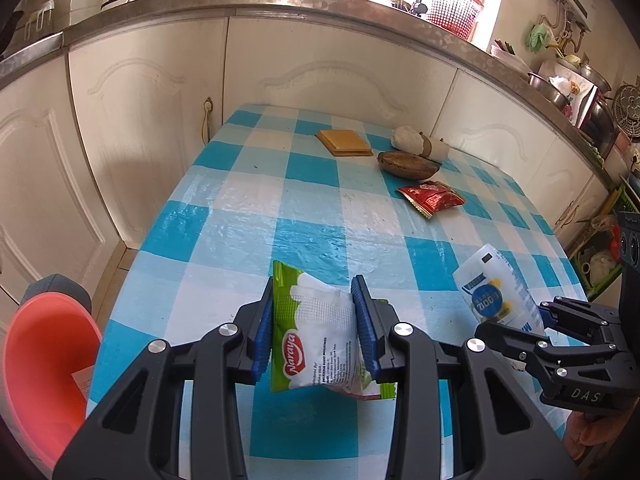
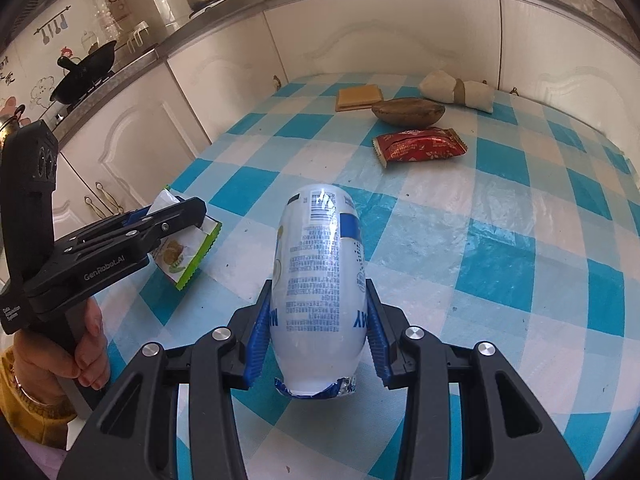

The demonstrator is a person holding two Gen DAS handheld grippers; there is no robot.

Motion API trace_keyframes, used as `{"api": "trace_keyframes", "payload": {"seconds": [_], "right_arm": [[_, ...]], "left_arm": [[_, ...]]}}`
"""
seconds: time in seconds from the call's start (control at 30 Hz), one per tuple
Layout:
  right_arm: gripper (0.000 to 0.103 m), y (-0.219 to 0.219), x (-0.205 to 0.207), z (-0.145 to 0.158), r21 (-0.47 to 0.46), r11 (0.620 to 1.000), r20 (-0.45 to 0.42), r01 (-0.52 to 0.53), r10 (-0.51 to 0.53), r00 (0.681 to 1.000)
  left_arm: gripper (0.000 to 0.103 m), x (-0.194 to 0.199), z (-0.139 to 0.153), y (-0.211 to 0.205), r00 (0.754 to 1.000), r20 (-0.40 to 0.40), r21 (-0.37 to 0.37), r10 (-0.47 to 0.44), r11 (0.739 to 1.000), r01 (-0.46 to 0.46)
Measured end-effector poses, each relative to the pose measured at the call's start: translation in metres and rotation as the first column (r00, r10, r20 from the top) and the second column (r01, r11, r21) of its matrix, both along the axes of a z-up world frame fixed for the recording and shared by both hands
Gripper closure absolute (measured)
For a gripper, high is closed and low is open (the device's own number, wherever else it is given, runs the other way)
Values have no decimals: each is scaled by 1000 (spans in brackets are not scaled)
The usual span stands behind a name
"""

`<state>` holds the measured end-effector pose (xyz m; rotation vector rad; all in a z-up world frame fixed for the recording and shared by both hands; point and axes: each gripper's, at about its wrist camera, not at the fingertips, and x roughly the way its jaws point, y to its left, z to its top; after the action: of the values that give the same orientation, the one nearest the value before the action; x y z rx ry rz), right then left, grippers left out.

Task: Collect trash
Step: 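Carry wrapper and bottle over the red bucket and open both grippers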

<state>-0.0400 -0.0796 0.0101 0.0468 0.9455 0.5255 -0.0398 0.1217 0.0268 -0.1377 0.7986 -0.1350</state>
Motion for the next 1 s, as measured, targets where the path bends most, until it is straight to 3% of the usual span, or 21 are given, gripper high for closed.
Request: {"api": "trace_keyframes", "payload": {"seconds": [0.43,1.0], "right_arm": [[59,16,-5,-2,91,996,-62,-16,22,998],[59,57,-9,12,118,988,-54,-100,107,993]], "left_arm": [[65,-10,11,22,999,38,-1,32,999,-32],[65,-28,22,65,989,69,42,128,991,-131]]}}
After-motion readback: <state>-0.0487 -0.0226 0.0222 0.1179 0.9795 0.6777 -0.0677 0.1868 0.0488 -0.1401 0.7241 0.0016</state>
